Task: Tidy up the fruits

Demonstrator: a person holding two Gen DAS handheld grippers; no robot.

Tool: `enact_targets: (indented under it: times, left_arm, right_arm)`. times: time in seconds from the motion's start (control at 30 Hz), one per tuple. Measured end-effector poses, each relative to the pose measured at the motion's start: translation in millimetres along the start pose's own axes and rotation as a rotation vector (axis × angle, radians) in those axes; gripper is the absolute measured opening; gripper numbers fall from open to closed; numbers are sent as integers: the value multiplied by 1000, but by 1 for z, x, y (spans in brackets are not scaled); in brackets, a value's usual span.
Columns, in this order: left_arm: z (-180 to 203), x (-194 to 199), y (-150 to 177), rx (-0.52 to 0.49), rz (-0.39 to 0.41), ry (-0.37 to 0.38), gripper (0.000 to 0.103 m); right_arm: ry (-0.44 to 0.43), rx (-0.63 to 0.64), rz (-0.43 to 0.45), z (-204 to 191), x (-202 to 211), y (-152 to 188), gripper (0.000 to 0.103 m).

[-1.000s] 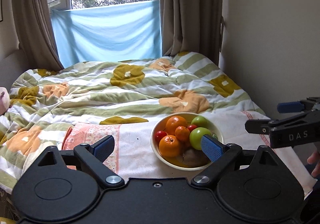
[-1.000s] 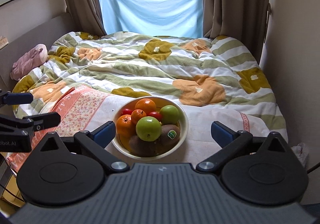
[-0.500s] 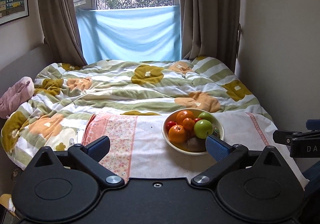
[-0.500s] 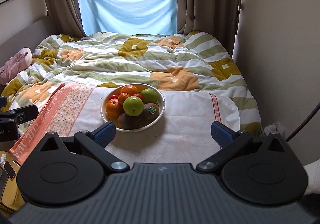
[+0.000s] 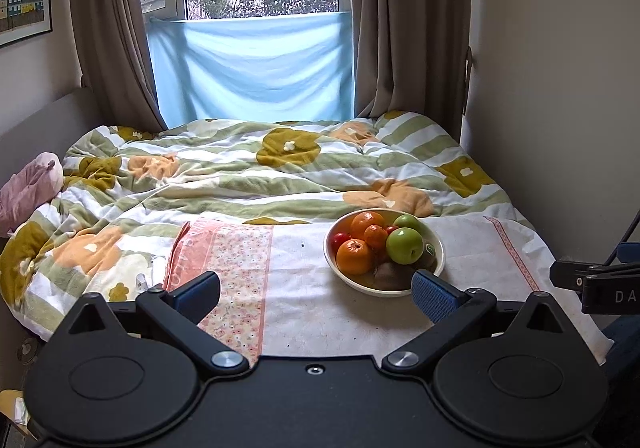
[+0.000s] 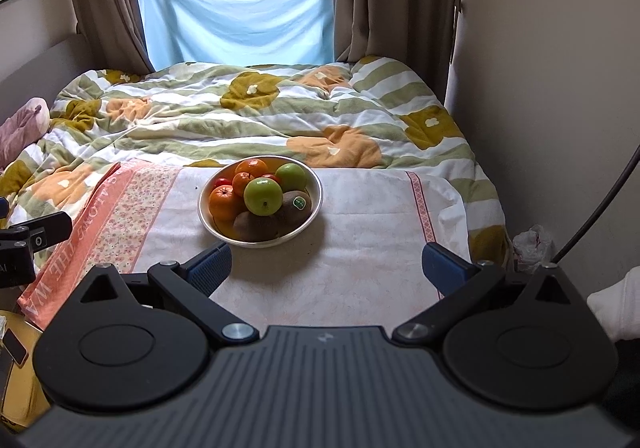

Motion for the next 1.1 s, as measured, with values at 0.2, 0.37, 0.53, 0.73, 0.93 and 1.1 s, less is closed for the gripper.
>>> enact_targets:
  times: [0.2,0.37,0.53,0.73,0.93,1.1]
  left_arm:
    - [-1,2,-1,0,11,8,103]
    - [0,3,-2,-3,21,10,103]
    - [1,4,-3,-2,23,11,103]
    - [3,4,-4,-5,24,9,103]
    - [5,4,-5,-7,23,9,103]
    - [4,4,-5,-9,25,10,103]
  right_arm:
    - [1,-7,-2,1,0,1,103]
    - [1,-5,-1,1,0,1,103]
    - [1,-3,-7,2,-2,4,103]
    - [2,-7,-7,3,-3,7,103]
    - [1,-8,-8,3,-4,7,103]
    - [1,-5,-8,3,-3,7,103]
Point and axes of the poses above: each gripper's, at about its wrist camera, not at the fingertips, and x roughly against the way its jaws point, z to its right, y to its underside, the point moved 2 cm from there along -x, roughly the way its jaws point, and after that the axes turned 9 degrees about -z, right-handed, at the moved point
